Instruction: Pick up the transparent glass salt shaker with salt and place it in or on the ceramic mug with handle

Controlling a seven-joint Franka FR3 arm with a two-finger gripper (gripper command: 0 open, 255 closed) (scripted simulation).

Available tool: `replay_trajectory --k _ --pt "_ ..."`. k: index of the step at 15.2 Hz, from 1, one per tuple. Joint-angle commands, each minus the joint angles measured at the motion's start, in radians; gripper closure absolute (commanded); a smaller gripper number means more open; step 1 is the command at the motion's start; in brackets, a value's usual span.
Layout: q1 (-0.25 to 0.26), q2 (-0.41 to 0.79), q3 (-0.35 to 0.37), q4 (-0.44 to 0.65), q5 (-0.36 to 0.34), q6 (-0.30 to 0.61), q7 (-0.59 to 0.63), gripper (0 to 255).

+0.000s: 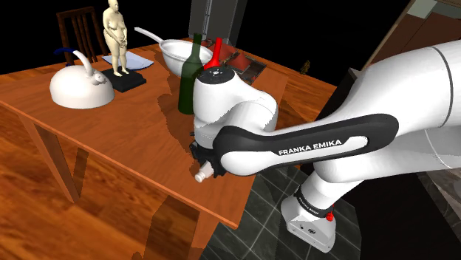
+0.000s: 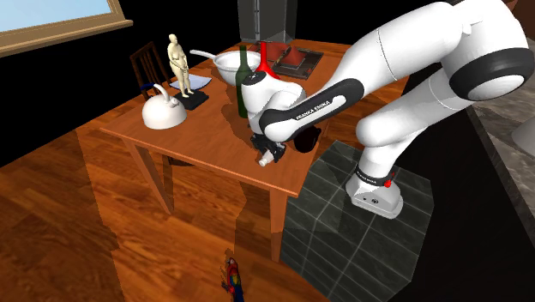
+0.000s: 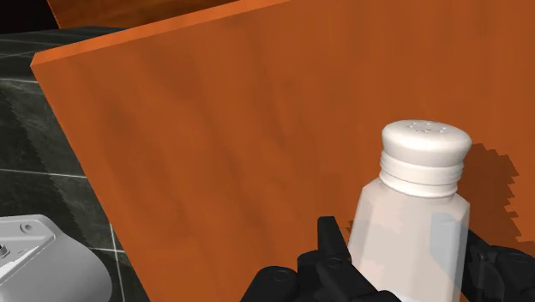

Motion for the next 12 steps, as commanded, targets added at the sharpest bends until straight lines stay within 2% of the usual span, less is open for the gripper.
replay_trajectory --k 1,12 --pt "0.024 -0.021 -0.033 0.007 0.003 -0.032 -0.009 255" --pt "0.087 -0.100 -0.163 0.084 -0.012 -0.201 -0.040 255"
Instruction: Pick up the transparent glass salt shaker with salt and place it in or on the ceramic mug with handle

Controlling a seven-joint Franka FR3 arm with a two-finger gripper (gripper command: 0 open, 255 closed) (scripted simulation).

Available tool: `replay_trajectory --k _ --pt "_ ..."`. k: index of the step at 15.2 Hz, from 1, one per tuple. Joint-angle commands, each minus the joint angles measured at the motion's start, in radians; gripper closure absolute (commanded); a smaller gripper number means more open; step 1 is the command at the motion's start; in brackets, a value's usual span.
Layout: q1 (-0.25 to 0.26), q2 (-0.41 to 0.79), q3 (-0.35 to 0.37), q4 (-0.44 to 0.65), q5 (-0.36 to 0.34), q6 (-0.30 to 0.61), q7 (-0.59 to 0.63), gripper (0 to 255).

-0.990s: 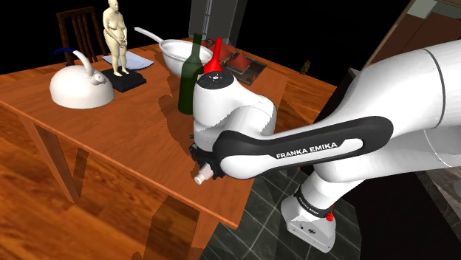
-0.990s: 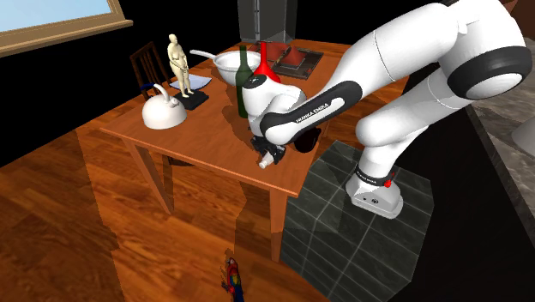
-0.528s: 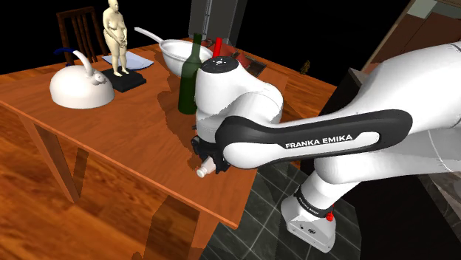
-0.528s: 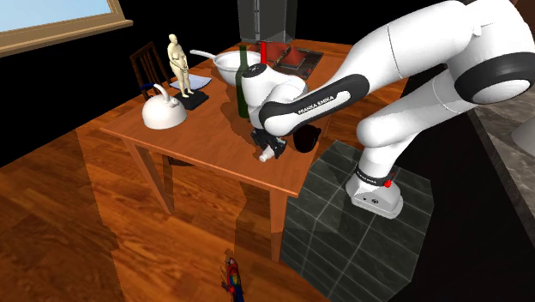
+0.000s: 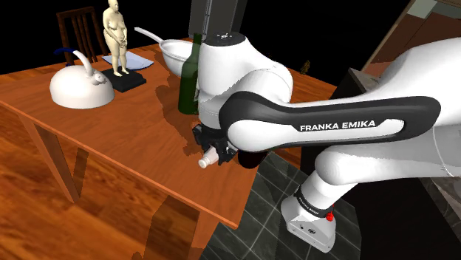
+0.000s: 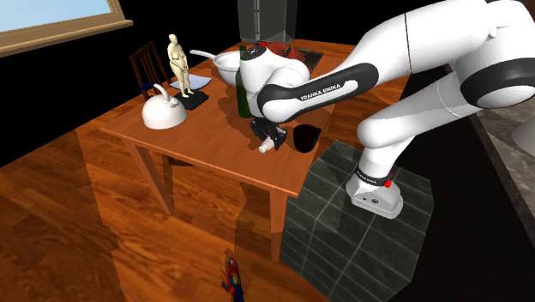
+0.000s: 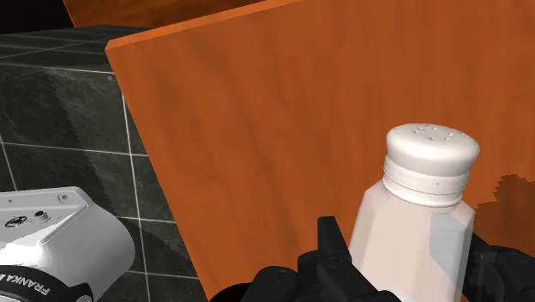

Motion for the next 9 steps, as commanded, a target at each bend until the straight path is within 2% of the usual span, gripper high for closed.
replay_trajectory --k 1,9 --pt "0.007 -0.012 -0.022 0.015 -0.005 -0.029 -0.006 255" --pt "0.024 -0.045 -0.090 0.087 -0.027 -0.141 -0.020 255"
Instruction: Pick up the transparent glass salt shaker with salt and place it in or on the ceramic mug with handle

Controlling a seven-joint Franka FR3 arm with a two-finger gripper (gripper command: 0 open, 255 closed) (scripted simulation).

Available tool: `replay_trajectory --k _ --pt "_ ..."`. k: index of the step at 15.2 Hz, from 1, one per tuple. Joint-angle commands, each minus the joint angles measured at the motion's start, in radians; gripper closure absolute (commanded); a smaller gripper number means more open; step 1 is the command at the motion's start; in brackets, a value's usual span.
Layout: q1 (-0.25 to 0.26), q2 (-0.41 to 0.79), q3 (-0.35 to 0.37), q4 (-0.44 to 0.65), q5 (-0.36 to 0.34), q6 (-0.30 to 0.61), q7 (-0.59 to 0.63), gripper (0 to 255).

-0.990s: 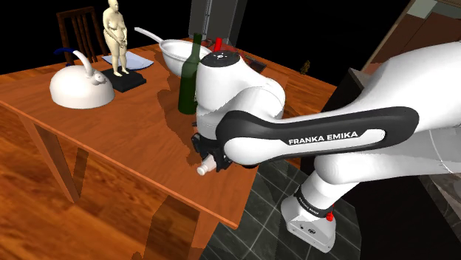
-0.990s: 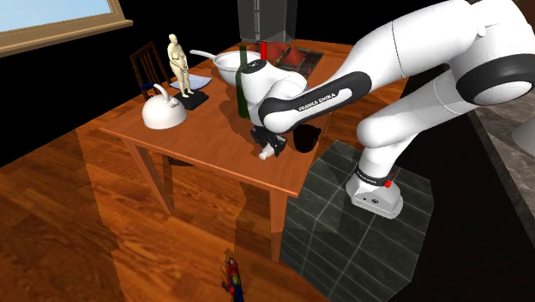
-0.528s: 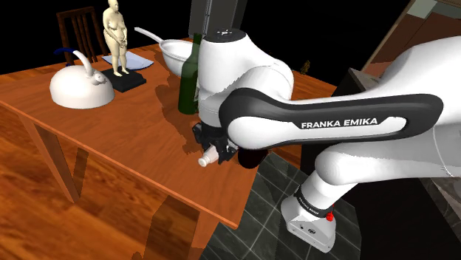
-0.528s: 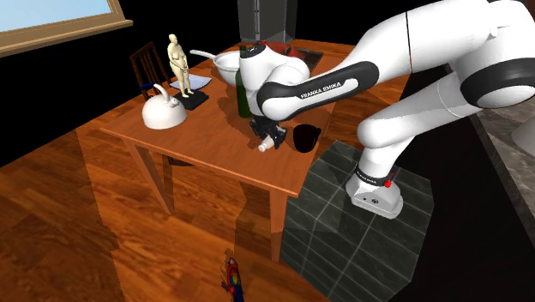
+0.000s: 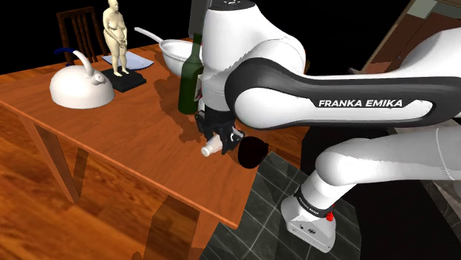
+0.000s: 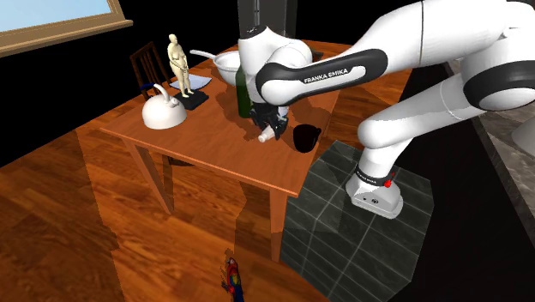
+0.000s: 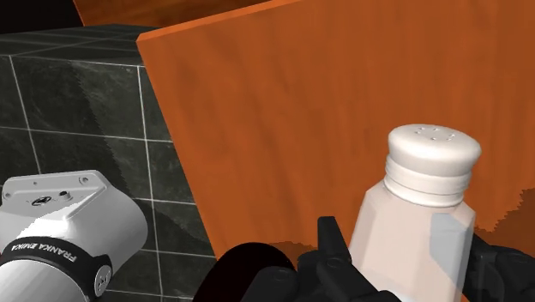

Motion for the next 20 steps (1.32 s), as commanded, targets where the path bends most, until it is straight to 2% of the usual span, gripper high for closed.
replay_trajectory --k 1,9,14,20 --pt "0.003 -0.008 -0.018 0.020 -0.006 -0.030 -0.004 255" --pt "0.006 -0.021 -0.068 0.102 -0.031 -0.130 -0.013 255" --pt "0.090 -0.167 -0.223 -0.060 -0.037 -0.148 -0.127 255" --pt "0.142 -0.335 -0.388 -0.226 -0.093 -0.180 -0.257 255"
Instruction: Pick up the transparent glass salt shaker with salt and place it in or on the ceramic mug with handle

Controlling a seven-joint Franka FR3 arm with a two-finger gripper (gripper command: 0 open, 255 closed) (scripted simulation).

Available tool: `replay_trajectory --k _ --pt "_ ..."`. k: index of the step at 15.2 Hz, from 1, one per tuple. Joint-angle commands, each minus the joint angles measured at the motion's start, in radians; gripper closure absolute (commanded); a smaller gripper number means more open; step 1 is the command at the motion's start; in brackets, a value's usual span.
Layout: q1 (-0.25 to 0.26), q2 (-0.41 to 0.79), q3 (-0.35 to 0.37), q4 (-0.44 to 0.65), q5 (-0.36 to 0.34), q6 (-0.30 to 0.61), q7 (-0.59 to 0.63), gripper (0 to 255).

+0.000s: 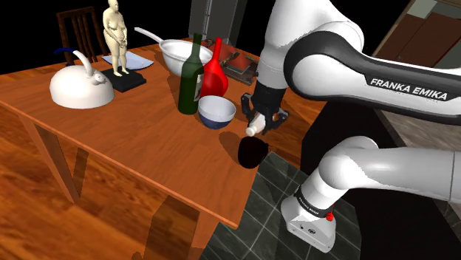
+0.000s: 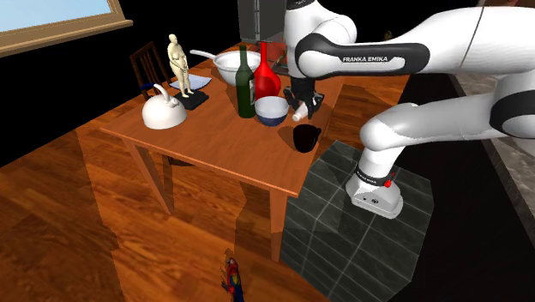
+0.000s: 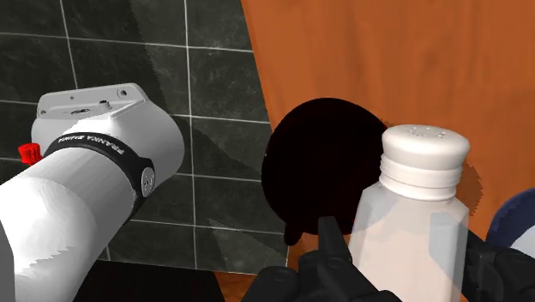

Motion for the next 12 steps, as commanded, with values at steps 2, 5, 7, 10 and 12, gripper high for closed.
replay_trajectory --k 2,5,7,10,12 --pt "0.019 -0.092 -0.086 -0.076 -0.041 -0.028 -0.066 255" --pt "0.027 -0.094 -0.070 -0.115 -0.026 0.008 -0.062 255" --pt "0.032 -0.094 -0.059 -0.141 -0.015 0.032 -0.058 255" --pt "0.040 -0.092 -0.040 -0.177 0.002 0.071 -0.053 255" --pt "0.045 -0.088 -0.028 -0.201 0.013 0.097 -0.050 255"
